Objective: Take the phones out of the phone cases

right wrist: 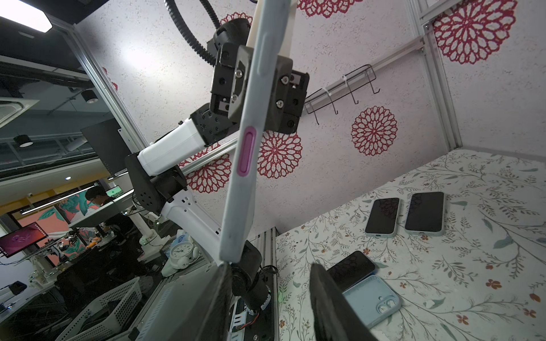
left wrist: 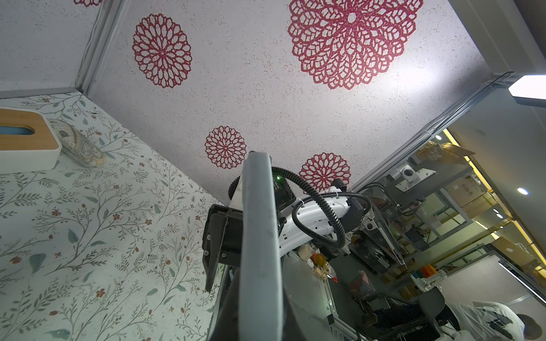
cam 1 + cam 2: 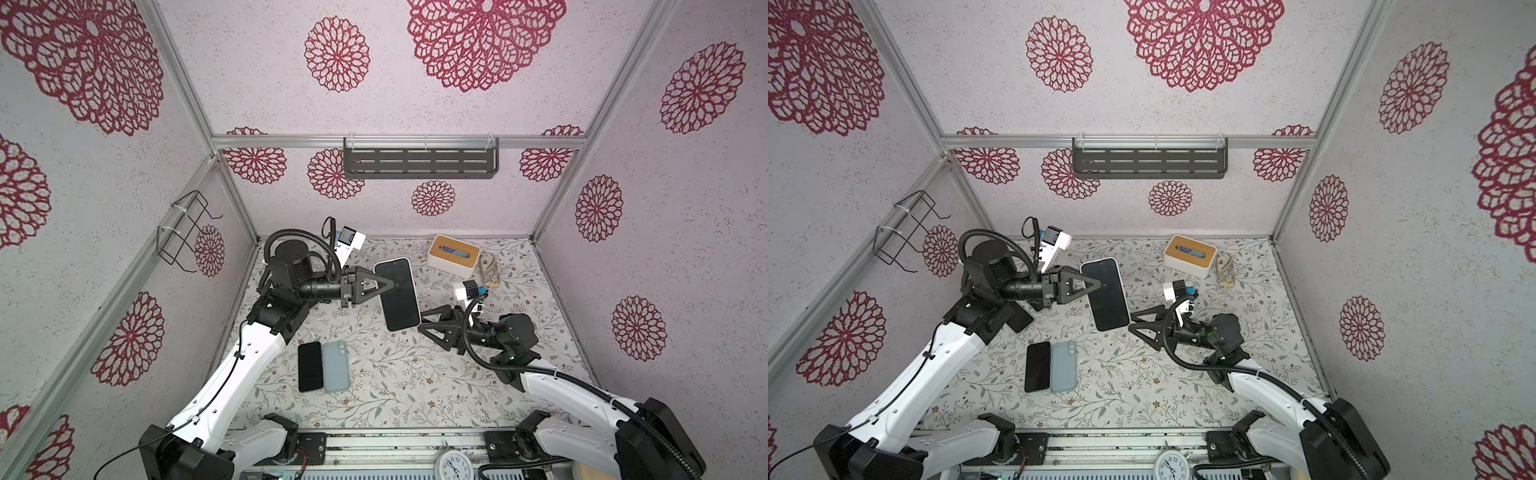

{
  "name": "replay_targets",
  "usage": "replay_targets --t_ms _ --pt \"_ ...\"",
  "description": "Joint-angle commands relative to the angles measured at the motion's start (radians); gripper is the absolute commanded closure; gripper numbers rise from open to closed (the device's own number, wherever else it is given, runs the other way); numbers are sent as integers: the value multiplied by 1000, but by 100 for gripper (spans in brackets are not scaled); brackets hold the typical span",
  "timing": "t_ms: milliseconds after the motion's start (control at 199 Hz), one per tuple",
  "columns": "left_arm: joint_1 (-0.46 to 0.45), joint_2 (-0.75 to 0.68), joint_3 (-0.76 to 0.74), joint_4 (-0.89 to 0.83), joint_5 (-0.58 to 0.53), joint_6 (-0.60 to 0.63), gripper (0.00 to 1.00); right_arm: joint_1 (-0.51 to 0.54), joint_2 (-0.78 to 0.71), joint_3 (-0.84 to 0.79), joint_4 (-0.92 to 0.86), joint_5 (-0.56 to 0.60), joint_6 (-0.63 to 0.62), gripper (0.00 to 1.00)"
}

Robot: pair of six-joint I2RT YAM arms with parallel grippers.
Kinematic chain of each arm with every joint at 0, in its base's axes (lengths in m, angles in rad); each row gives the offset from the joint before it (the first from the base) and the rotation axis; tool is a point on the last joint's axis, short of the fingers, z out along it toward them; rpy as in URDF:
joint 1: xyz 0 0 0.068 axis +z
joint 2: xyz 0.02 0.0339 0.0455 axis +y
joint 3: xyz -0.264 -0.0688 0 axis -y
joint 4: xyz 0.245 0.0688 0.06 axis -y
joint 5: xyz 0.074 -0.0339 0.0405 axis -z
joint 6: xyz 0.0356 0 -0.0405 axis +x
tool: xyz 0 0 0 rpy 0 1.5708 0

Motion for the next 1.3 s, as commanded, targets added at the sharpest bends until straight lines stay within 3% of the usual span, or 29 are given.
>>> replay_targets --t_ms 0,151,332,854,1155,1296 --pt "0 -7 10 29 1 15 100 4 -37 31 102 -11 14 48" --pt "0 5 39 -56 -8 73 100 4 -95 32 -31 2 -63 46" --pt "0 11 47 -88 -13 105 100 6 -83 64 -82 -21 -75 55" --pt "-3 -1 65 -143 -13 136 100 20 -56 122 -252 -67 -175 67" --pt "-2 3 70 -147 -11 140 100 23 -50 127 -242 -92 -178 82" --pt "-2 6 70 -149 -8 142 100 24 -45 136 -233 -116 -190 95"
